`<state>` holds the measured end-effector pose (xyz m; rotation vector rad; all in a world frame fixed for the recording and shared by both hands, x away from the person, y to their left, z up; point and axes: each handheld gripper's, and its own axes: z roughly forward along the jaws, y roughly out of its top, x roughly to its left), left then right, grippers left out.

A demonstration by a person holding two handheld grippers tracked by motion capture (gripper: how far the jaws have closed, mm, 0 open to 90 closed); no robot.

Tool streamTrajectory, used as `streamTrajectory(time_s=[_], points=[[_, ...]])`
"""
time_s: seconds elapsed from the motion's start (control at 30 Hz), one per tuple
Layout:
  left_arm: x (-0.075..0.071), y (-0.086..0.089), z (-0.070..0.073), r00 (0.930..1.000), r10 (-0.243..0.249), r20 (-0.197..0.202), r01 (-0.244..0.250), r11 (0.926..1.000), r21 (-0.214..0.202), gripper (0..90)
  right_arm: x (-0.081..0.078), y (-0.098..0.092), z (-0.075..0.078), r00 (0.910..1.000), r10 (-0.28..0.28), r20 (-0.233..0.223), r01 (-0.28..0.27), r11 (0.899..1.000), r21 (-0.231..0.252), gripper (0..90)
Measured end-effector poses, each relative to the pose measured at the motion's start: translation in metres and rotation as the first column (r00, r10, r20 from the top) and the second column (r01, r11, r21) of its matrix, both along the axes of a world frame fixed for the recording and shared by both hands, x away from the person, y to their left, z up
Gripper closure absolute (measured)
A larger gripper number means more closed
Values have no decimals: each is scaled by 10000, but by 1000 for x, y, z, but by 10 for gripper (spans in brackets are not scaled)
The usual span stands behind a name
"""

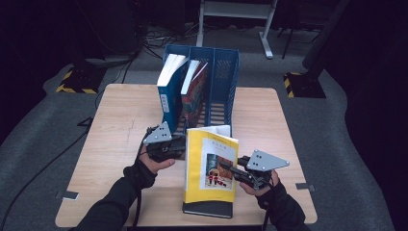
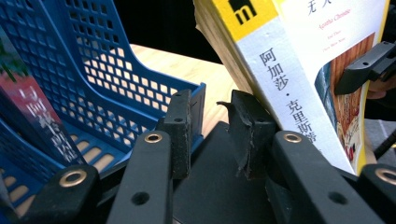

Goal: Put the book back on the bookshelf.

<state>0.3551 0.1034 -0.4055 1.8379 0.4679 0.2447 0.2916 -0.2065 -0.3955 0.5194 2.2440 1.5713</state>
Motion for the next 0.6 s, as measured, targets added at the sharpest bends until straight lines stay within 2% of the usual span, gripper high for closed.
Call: streamTrajectory(time_s=[0.17,0.33,0.4,0.5,0.6], points=[[-1,-3,7,9996,-83,269,88,9998,-176,714,-4,-3,0,9982,-96,586,79,9995,295,814],[-6,-5,13,9980,-247,590,255,9996,-127,720,-10,-7,1,9951,112,982,-131,9997,190,791],[-8,-7,14,9972,-355,661,372,9990,-242,720,-10,-7,3,9950,304,953,-323,9993,188,774],[-13,-9,18,9946,-458,926,471,9988,-117,722,-12,-6,6,9946,476,925,-485,9988,75,769],[-16,-9,21,9936,-576,968,598,9980,-204,724,-14,-3,8,9936,621,942,-620,9981,-34,778]])
